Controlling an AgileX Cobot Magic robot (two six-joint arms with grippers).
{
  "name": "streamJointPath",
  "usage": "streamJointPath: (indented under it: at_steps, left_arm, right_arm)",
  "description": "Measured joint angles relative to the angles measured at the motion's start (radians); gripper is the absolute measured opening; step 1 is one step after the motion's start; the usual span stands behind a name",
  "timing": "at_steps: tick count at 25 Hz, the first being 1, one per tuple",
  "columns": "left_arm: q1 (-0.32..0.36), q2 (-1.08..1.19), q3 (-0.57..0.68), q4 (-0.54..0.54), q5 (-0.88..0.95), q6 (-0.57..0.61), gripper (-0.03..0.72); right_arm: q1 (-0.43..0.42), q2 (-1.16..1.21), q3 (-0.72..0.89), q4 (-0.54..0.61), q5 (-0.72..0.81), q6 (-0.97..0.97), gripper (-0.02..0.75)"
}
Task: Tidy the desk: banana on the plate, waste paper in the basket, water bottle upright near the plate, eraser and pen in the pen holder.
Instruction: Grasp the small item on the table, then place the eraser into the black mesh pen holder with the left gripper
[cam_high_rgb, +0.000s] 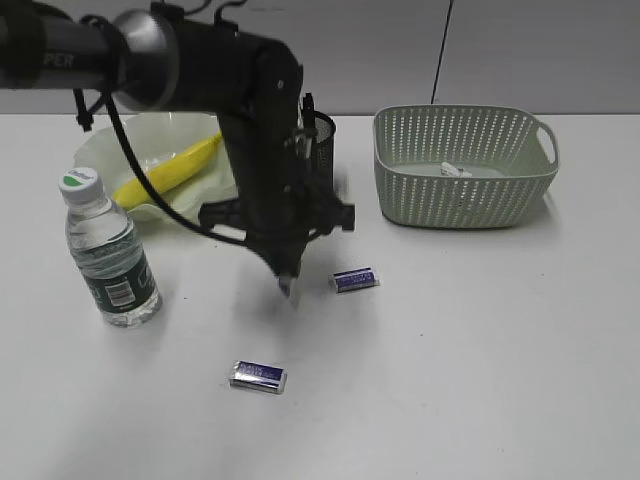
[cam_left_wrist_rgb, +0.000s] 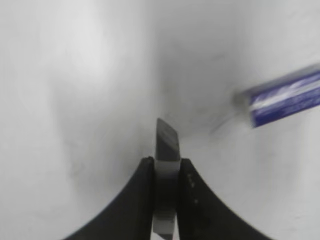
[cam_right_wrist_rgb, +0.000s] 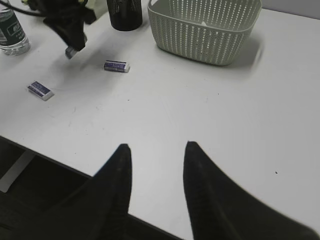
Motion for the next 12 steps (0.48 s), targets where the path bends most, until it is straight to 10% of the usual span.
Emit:
streamJointPath:
  at_steps: [12]
  left_arm:
    - [0.004, -0.021, -0.33, 0.344, -0.247, 0.006, 0.08]
  right_arm:
    - [0.0, 0.0, 0.0, 0.0, 0.0, 0.0, 0.288]
